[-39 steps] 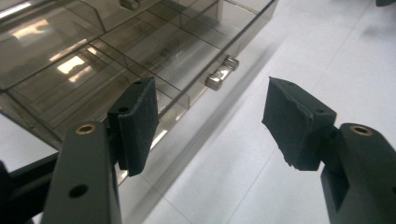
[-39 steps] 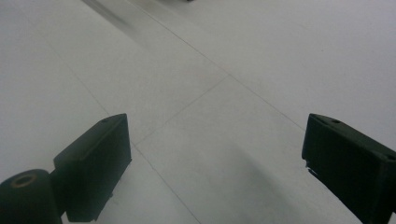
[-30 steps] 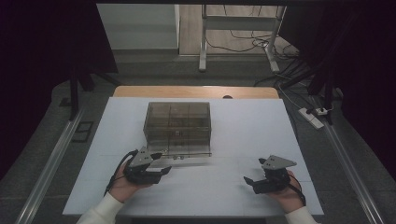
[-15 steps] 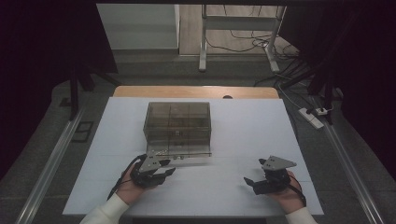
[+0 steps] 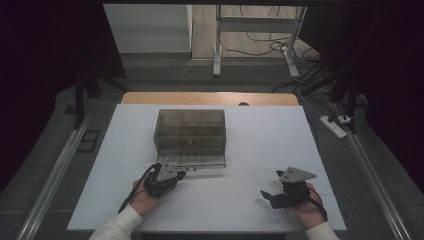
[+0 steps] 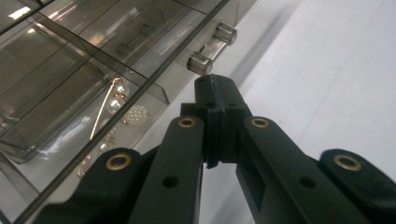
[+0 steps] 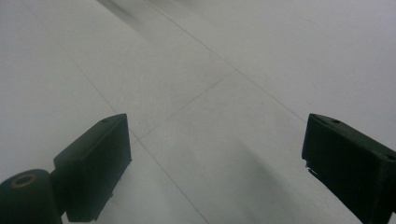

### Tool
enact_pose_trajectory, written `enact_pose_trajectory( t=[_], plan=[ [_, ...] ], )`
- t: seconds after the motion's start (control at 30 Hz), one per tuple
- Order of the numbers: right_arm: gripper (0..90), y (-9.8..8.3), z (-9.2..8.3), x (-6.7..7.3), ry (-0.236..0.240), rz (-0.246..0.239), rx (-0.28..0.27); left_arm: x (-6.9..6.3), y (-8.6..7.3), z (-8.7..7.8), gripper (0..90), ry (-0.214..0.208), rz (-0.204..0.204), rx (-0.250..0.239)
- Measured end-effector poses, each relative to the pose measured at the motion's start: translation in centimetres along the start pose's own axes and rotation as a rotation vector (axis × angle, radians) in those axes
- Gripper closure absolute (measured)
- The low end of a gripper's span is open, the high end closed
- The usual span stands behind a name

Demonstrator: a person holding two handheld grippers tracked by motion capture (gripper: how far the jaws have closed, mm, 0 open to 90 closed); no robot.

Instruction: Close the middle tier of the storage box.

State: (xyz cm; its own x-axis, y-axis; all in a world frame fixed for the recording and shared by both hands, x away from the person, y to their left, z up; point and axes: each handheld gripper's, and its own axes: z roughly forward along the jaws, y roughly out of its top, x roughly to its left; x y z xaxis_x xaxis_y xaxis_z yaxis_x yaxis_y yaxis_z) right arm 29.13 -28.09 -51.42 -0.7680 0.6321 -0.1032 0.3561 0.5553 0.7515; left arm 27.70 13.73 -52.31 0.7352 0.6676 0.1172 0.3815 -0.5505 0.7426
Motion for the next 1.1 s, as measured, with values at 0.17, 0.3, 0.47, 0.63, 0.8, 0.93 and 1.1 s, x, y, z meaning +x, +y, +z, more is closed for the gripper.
enact_pose_trajectory(
  t=[0.17, 0.3, 0.47, 0.63, 0.8, 0.93, 1.1],
  plan=[
    [7.9, 0.0, 0.0, 0.0, -0.001, -0.001, 0.003, -0.1, 0.0, 0.1, 88.7, 0.007, 0.008, 0.006],
    [7.9, 0.0, 0.0, 0.0, -0.001, 0.002, -0.001, 0.1, 0.1, -0.1, 88.7, 0.018, 0.0, 0.002],
    [7.9, 0.0, 0.0, 0.0, 0.0, -0.003, 0.003, 0.3, 0.1, 0.0, 88.7, 0.03, -0.008, -0.013],
    [7.9, 0.0, 0.0, 0.0, 0.0, 0.0, 0.003, 0.6, 0.0, 0.1, 88.6, 0.028, -0.019, -0.019],
    [7.9, 0.0, 0.1, 0.0, 0.0, -0.001, 0.003, 0.6, 0.2, 0.2, 88.6, 0.038, -0.013, -0.025],
    [7.9, 0.0, 0.1, 0.0, 0.001, -0.001, 0.003, 0.8, 0.2, 0.3, 88.6, 0.045, -0.018, -0.031],
    [7.9, 0.0, 0.1, 0.0, 0.001, -0.001, 0.004, 1.1, 0.3, 0.5, 88.6, 0.054, -0.022, -0.033]
  ],
)
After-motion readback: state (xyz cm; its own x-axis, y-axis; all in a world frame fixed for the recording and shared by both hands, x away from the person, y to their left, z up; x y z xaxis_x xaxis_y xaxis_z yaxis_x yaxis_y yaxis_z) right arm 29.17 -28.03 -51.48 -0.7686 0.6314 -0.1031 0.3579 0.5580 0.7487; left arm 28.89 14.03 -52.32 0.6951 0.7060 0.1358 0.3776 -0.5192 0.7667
